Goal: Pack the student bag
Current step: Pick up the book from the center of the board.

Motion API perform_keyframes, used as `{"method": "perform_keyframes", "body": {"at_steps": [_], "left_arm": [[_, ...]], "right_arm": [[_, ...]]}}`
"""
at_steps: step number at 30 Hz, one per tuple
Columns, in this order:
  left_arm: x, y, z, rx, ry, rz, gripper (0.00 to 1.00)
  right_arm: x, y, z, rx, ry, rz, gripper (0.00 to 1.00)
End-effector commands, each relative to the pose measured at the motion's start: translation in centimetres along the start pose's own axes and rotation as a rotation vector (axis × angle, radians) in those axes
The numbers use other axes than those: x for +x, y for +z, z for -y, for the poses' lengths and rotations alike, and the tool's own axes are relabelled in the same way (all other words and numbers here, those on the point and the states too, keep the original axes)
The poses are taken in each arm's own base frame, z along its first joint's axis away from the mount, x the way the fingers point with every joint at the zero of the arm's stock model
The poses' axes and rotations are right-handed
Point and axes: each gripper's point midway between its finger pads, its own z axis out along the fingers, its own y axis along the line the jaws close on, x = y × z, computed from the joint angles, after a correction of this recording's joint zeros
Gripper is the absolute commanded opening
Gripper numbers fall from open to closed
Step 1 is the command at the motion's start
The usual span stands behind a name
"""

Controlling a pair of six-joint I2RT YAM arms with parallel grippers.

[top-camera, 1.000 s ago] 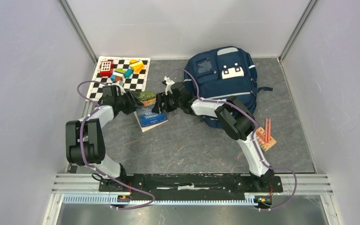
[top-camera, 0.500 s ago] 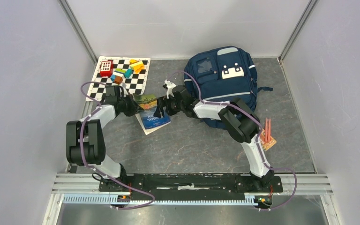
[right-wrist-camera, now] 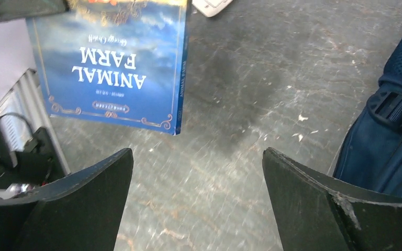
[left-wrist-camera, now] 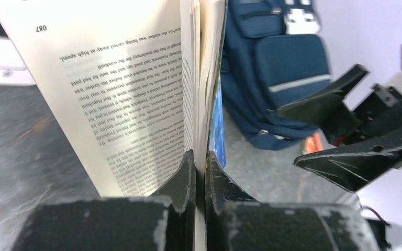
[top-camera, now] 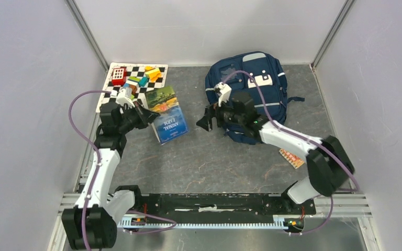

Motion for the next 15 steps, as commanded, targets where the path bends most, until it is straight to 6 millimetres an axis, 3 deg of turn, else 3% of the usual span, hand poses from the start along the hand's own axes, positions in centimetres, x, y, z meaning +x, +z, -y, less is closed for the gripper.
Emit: {"method": "perform_keyframes", "body": {"at_steps": [1,7,9,15], "left_arm": [[-1.6,-3.2,7.9,0.338,0.104,0.045,0.02],[-2.3,-7.2,13.7,0.555,0.154,0.082,0.02],[-1.7,-8.3,16.1,0.652,0.148,0.051,0.02],[-0.4,-9.7,18.5,0.756,0.178,-0.01,0.02]], "right_arm": [[-0.4,-4.0,-3.9,-0.158,-0.056,0.054,0.98],[-1.5,-8.2,-6.4,-0.23,-0.063,0.137,0.98],[-2.1,-9.0,-7.1,-0.251,-0.058,0.16,0.98],[-4.2,-10.2,-9.8,-0.372,-0.027,0.22,0.98]]}}
